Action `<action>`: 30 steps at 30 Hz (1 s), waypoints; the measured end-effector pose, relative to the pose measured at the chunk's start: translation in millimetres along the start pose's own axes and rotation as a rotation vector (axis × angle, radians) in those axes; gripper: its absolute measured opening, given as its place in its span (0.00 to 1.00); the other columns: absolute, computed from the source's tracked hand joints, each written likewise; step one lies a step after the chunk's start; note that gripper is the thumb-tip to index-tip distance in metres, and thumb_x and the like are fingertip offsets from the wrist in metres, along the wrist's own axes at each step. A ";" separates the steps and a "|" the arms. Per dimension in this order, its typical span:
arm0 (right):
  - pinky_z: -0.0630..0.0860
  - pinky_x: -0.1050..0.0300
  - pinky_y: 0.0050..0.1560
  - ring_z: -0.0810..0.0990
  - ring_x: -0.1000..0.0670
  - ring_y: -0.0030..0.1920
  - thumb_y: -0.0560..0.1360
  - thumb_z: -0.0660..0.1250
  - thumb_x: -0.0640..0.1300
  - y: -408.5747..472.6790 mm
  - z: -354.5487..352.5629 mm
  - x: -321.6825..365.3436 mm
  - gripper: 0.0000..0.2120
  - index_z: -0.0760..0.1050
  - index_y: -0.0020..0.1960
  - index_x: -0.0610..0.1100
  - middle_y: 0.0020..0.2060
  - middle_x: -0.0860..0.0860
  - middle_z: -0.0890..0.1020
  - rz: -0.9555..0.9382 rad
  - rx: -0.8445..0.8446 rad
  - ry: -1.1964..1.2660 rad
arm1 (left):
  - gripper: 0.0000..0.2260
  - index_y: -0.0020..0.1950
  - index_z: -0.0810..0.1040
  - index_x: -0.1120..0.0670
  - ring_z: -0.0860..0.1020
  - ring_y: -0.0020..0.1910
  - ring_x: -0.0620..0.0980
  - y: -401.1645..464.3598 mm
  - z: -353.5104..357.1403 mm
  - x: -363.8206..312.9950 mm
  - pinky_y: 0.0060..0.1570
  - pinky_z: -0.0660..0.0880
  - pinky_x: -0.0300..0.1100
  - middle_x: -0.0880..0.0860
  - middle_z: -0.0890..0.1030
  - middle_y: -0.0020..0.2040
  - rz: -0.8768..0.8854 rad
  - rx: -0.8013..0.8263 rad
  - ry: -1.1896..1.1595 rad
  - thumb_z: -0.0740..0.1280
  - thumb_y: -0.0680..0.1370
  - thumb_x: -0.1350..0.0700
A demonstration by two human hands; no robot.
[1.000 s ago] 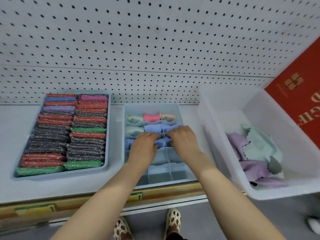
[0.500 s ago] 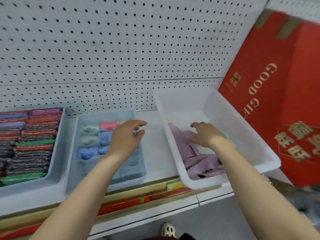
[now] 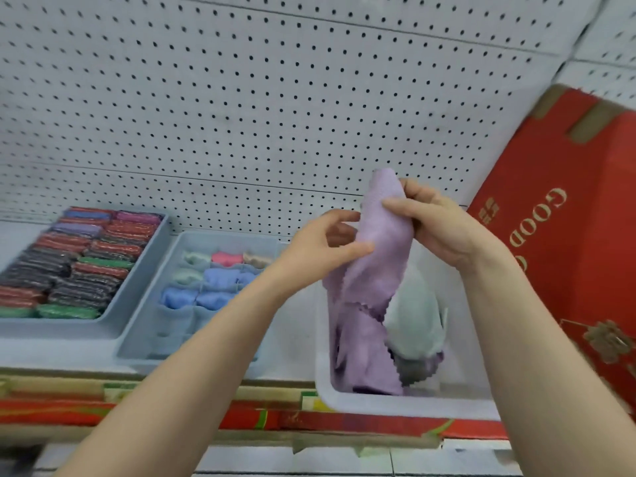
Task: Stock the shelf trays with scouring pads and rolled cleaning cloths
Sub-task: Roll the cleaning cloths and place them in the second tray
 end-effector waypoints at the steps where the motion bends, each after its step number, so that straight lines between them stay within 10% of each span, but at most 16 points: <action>1: 0.73 0.53 0.52 0.78 0.48 0.47 0.78 0.64 0.38 1.7 2.2 4.2 0.03 0.76 0.51 0.42 0.45 0.46 0.81 -0.016 -0.023 0.019 | 0.14 0.55 0.79 0.48 0.82 0.47 0.44 1.8 0.3 -8.0 0.54 0.78 0.41 0.48 0.83 0.48 0.001 -0.030 -0.012 0.76 0.72 0.53; 13: 0.70 0.61 0.34 0.73 0.51 0.33 0.74 0.72 0.38 19.3 14.3 48.4 0.09 0.79 0.54 0.41 0.36 0.49 0.79 -0.122 -0.038 -0.087 | 0.05 0.41 0.77 0.45 0.69 0.29 0.43 5.5 -59.8 -51.7 0.36 0.68 0.43 0.41 0.75 0.28 0.210 -0.364 0.077 0.68 0.77 0.50; 19: 0.75 0.62 0.43 0.79 0.53 0.40 0.75 0.71 0.43 24.8 23.3 52.2 0.08 0.80 0.50 0.38 0.40 0.49 0.82 -0.185 -0.253 -0.112 | 0.06 0.37 0.81 0.48 0.70 0.28 0.36 -16.5 -120.7 -46.7 0.34 0.68 0.30 0.39 0.77 0.30 0.120 -0.119 0.418 0.77 0.70 0.54; 30: 0.74 0.61 0.36 0.79 0.54 0.38 0.69 0.72 0.47 20.2 71.2 48.8 0.04 0.79 0.42 0.50 0.38 0.53 0.81 -0.148 -0.052 0.244 | 0.04 0.46 0.78 0.54 0.78 0.36 0.44 -41.4 -194.2 -20.3 0.38 0.77 0.37 0.49 0.79 0.37 0.021 -0.338 -0.167 0.67 0.78 0.54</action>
Point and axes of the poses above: each hand's wrist, its own y-axis towards the middle knuckle, its own z-axis out of the palm, x = y × z, the point moved 1 cm from there along y, towards the middle knuckle
